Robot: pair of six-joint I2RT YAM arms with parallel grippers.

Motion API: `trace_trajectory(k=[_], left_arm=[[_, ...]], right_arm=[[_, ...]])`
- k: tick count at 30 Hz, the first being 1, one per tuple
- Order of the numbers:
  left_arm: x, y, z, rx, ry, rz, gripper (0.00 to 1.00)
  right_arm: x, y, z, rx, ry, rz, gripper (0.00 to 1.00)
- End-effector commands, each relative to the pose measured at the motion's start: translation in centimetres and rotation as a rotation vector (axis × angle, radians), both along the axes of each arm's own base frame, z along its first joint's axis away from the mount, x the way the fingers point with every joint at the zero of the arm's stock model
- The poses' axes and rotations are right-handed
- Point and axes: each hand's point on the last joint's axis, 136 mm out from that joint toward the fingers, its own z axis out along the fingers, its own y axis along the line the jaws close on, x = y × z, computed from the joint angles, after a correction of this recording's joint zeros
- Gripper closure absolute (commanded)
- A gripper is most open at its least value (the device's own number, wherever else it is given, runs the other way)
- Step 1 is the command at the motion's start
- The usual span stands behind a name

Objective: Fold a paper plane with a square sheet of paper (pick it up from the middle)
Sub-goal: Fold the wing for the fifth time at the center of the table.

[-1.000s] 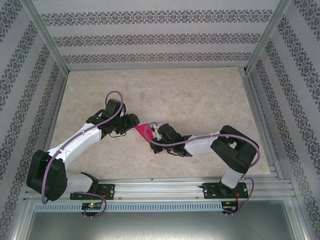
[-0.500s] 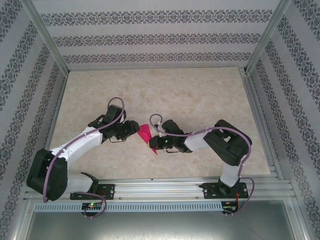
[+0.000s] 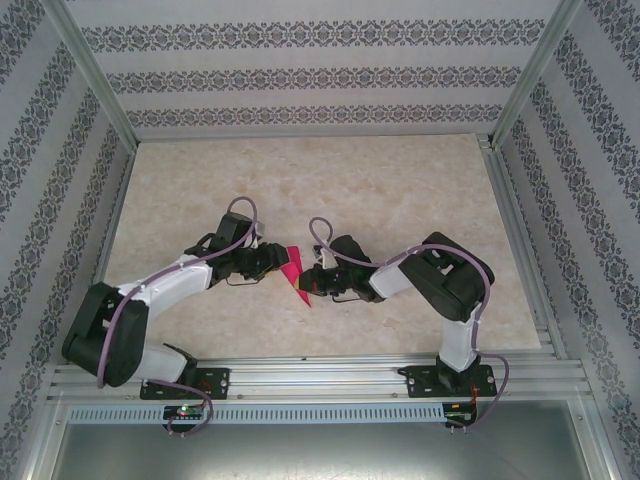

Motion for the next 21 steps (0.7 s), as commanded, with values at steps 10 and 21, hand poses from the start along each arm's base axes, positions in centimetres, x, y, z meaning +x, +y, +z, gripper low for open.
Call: trace_trajectory(k=[10,21], left_arm=[[2.0,-2.9,-1.0,-0.103,-0.057,-0.068,0.55],[2.3,-3.3,-3.6,-0.098,-0.057,-0.094,0.54]], right_arm=[[-0.3,-0.8,-2.2,-0.031,0.124,-0.042,1.0],[-0.2,-0.8,-2.8,-0.042,0.159,-0.061,1.0]])
